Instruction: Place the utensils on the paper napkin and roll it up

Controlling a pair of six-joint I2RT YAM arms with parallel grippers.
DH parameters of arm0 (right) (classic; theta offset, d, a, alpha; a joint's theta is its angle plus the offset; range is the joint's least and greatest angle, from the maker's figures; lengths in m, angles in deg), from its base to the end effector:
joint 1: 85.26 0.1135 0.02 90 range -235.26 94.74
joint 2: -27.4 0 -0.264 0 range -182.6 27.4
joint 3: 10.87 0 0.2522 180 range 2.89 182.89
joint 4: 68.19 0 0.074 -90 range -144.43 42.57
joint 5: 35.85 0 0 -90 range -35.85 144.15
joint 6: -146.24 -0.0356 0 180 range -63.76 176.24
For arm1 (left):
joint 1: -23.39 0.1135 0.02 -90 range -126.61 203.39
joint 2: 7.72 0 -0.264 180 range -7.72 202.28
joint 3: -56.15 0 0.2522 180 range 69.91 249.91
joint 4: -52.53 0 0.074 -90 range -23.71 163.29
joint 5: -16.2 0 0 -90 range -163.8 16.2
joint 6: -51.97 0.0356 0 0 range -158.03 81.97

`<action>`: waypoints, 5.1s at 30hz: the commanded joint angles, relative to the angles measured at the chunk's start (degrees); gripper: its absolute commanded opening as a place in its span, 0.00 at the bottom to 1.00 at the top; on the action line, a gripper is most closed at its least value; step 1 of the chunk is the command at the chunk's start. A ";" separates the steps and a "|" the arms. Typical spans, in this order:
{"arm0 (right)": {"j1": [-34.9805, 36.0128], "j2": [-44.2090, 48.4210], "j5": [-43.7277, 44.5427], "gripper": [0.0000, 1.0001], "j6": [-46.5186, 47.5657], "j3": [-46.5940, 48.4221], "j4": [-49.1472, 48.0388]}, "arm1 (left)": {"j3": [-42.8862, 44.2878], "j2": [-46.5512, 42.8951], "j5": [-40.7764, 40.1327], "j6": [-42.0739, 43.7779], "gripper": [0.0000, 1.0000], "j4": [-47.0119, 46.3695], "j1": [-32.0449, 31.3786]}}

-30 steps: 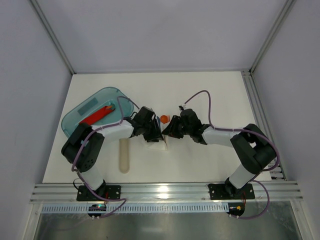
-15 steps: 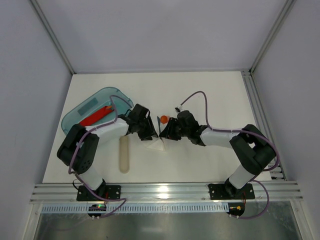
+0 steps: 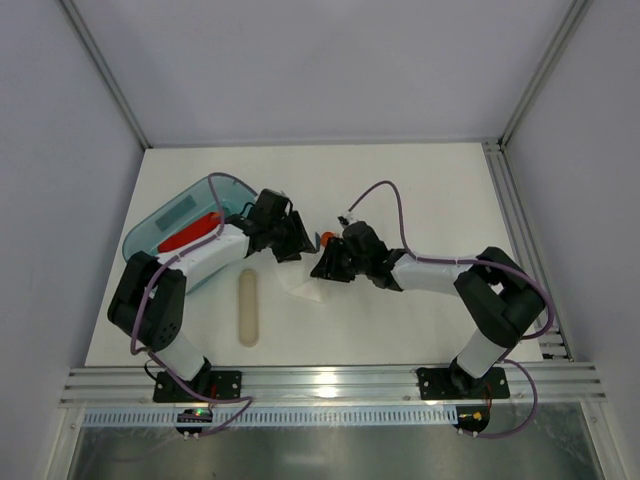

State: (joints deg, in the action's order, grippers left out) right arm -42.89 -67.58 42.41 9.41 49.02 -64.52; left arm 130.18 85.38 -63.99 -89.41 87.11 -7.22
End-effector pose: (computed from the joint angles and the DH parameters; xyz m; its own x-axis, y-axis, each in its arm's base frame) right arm 0.2420 0.2305 0.1634 -0.8832 0.1609 -0.4406 -0.1943 0.7295 0.6559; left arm 0.2872 -0.1770 0.2069 -0.8926 -0.3665 -0.2627 -0.1742 0.8176 -0.5487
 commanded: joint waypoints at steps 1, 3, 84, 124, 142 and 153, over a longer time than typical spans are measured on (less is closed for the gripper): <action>1.40 -0.38 2.25 0.39 2.53 3.26 1.29 | 3.62 -1.78 2.67 2.50 0.50 -0.25 0.38; 1.84 -0.47 3.04 0.40 3.23 3.88 1.82 | 3.98 -1.69 3.38 3.21 0.53 -0.78 0.38; 11.77 -11.72 11.48 0.41 33.12 23.57 23.54 | -6.39 -4.16 12.87 8.13 0.53 -7.45 7.14; 7.38 -0.12 -4.06 0.42 28.11 10.21 4.47 | -2.97 -3.10 2.51 8.83 0.49 -1.22 6.88; 0.79 -5.65 -17.60 0.37 26.26 11.26 -0.90 | -1.82 -6.61 4.17 9.89 0.51 0.19 7.06; 0.17 -7.94 -22.26 0.28 26.35 12.14 -2.92 | -4.55 -6.62 12.08 9.89 0.54 -4.65 7.06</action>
State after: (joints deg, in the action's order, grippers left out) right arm -42.52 -75.07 22.65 35.44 59.01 -64.04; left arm 126.22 80.01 -55.03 -80.73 84.95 -0.46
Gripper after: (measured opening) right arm 0.279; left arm 0.542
